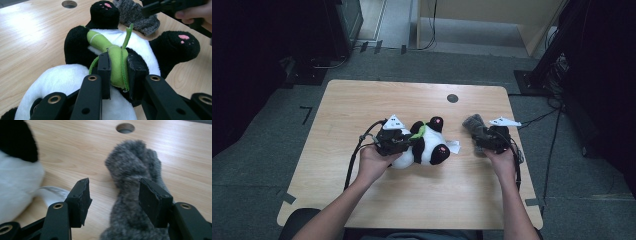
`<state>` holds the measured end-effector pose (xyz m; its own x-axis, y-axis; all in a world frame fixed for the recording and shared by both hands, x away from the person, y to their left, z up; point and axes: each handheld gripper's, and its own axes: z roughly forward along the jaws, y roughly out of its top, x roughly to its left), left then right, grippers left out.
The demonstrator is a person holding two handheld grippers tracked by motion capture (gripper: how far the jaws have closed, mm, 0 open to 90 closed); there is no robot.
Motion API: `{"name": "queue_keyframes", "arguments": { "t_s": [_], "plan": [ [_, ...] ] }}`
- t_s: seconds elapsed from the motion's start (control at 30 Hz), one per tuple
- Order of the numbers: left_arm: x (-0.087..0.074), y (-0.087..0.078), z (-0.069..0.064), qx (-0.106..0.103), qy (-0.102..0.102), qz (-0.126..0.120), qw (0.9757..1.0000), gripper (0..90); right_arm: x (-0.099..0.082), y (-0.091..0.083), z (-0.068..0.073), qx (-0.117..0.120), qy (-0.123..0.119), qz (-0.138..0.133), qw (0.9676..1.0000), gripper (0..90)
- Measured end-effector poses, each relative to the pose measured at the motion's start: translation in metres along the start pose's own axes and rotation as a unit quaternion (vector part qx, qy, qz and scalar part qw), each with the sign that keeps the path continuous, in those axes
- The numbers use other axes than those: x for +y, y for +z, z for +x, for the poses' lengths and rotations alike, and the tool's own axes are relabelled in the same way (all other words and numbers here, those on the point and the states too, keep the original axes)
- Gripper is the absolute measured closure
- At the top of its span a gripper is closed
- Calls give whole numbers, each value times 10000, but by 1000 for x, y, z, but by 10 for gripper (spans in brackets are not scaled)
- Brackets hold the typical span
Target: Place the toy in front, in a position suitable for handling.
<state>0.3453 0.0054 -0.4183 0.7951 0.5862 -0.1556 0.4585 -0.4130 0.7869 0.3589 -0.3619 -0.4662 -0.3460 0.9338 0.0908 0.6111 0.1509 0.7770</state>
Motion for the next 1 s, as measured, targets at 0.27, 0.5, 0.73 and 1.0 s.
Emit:
{"name": "queue_keyframes", "arguments": {
  "t_s": [0.27, 0.5, 0.73, 1.0],
  "plan": [
    [-1, -1, 0, -21, -6, 17, 10000, 625, -2, 18, -21, -157, 169, 176, 9996, 431],
    [-1, -2, 2, -76, -64, -1, 10000, 474, -5, 33, -31, -123, 264, 331, 9990, 479],
    [-2, -3, 3, -116, -17, -56, 9999, 343, -9, 41, -30, -30, 177, 585, 9981, 732],
    [-4, -15, 12, -155, -158, -237, 9995, 284, -3, 34, -30, 67, 284, 478, 9984, 776]
  ]
}}
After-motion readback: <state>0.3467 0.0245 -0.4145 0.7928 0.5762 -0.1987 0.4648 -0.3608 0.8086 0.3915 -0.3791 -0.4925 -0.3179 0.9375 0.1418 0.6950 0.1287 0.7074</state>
